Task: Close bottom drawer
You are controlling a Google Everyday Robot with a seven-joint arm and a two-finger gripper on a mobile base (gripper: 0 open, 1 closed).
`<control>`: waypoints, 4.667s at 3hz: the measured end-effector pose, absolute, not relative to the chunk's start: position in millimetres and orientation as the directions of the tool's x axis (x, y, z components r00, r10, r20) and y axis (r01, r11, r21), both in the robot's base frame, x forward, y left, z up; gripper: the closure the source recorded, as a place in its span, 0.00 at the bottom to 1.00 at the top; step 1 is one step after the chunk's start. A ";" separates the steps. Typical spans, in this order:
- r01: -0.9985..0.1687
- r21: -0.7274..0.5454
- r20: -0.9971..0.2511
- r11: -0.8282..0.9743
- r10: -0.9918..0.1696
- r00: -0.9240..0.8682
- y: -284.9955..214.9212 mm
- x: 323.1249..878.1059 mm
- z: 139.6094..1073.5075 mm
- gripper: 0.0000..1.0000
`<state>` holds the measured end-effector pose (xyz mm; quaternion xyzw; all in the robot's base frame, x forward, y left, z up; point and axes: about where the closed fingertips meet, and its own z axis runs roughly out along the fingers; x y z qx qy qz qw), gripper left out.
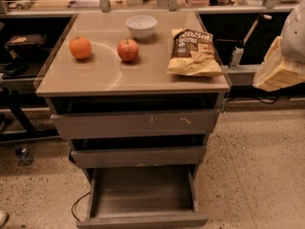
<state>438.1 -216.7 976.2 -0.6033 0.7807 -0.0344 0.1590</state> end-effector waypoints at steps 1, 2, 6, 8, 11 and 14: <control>-0.931 -0.246 -0.207 0.270 -0.953 -0.221 -216.6 438.2 976.4 1.00; -0.931 -0.246 -0.207 0.270 -0.953 -0.221 -216.6 438.1 976.3 1.00; -0.916 0.025 -0.125 0.401 -0.908 -0.401 -229.9 351.9 772.3 1.00; -0.911 0.100 -0.105 0.401 -0.906 -0.411 -216.0 343.4 725.4 1.00; -0.861 0.206 -0.104 0.466 -0.864 -0.492 -184.8 335.6 587.6 1.00; -0.795 0.338 -0.130 0.503 -0.812 -0.569 -153.8 341.3 448.9 1.00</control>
Offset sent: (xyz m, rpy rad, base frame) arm 0.0000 0.0000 0.0000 0.0000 0.0000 0.0000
